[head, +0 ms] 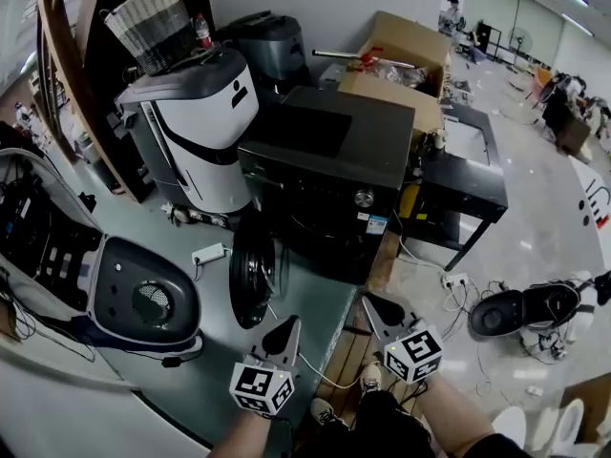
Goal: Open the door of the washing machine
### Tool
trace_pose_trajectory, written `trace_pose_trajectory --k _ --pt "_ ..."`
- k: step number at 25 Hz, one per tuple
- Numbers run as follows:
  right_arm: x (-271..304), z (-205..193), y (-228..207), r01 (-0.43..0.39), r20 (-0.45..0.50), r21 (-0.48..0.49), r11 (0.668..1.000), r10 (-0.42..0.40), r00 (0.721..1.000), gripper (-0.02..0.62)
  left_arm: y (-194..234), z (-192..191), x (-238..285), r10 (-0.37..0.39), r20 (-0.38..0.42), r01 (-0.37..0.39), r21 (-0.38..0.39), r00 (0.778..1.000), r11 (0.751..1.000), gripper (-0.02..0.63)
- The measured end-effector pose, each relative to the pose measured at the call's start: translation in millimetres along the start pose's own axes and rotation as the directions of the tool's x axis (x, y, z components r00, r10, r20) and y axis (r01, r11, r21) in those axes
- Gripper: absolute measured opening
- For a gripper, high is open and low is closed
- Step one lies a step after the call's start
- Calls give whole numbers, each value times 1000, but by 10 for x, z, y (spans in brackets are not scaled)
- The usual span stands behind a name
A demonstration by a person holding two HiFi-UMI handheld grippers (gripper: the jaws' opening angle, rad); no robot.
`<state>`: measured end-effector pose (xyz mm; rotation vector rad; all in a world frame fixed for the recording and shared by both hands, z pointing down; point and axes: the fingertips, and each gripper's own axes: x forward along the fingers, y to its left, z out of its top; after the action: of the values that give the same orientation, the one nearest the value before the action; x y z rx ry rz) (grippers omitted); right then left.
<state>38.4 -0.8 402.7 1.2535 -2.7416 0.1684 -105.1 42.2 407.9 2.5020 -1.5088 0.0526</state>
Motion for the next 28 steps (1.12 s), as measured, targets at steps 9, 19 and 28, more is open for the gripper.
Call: trace_pose_trajectory --k 9,19,28 --pt "-340 -99 88 -29 -29 37 999 30 999 17 -535 -147 24 -47 -74 46 -12 996 999 17" --pt "-539 -34 127 -136 -59 41 990 138 989 17 -876 -69 -100 26 -98 -24 12 995 1000 17" --pt "-644 9 180 -195 -70 22 980 197 978 17 -877 23 -221 132 -72 -133 -4 989 991 17"
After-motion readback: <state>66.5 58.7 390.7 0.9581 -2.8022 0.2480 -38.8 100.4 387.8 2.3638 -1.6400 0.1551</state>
